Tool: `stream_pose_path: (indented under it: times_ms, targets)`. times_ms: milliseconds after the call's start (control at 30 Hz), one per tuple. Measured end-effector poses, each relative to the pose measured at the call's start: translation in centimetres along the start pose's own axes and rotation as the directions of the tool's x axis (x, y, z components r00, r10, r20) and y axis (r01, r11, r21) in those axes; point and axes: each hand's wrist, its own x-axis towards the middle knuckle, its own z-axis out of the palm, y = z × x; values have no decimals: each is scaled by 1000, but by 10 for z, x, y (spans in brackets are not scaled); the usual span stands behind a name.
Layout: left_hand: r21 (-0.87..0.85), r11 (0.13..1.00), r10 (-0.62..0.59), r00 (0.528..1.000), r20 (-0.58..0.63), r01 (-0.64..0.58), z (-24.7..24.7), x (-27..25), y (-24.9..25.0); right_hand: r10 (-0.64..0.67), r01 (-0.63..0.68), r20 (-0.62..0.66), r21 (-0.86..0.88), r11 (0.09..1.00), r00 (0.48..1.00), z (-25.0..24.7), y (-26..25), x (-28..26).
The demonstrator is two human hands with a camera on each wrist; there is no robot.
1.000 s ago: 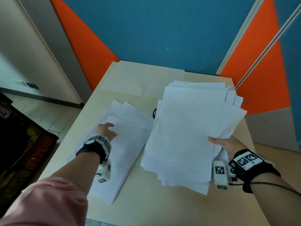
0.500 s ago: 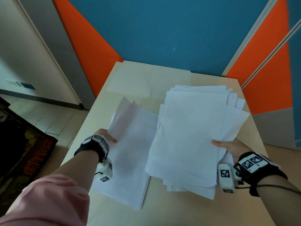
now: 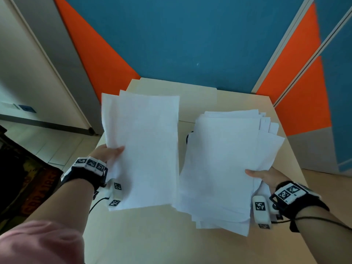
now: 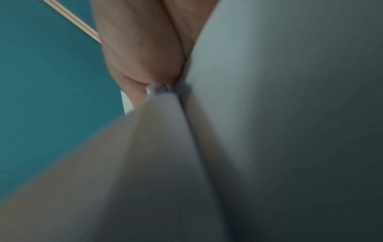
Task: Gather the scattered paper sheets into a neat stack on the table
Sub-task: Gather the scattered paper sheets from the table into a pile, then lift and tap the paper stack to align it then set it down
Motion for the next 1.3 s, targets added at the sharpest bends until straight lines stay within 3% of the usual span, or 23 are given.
stream_pose_path:
  times_ms: [200,367,467,567,667,733,800,867,933,1033,1167,1300]
  targets:
    - [58,998,19,947,320,-39,64,-10,2,15,-17,43,32,999,999,19,-8,-4]
    - [-91,996,49,873,485,-6,107,-25,-3,3,-4,107,2,1000,994,32,-5,-10]
    - [-64,998,33,843,536,2,123,-33,-6,32,-30,34,-39,999,999,39,3,-9]
    - [-71,997,14,861,508,26,130,-36,-9,69,-69,10,18,997,998,42,3,-12]
    - [-111,993,5,890,456,51,129,-38,-13,106,-115,69,138,984,992,33,1,-12]
    - [-147,989,47,899,434,20,129,-37,-10,86,-95,162,49,994,983,34,-4,-15]
    - [-171,984,114,913,392,-50,129,-39,-3,59,-21,210,-182,983,976,33,-4,-13]
    - [-193,973,186,928,322,-128,131,-42,11,5,35,143,-278,960,990,35,-12,-12]
    - [-239,951,259,930,261,-198,131,-47,26,-111,106,-4,-254,961,994,35,-22,-15]
    - [-313,895,389,900,198,-318,129,-59,52,-272,260,-128,-97,961,954,35,-44,-24]
    - [-345,806,547,828,124,-481,126,-73,81,-398,414,-182,61,908,899,35,-73,-33]
    - [-308,798,581,796,170,-517,127,-66,80,-399,413,-116,159,897,910,36,-75,-28]
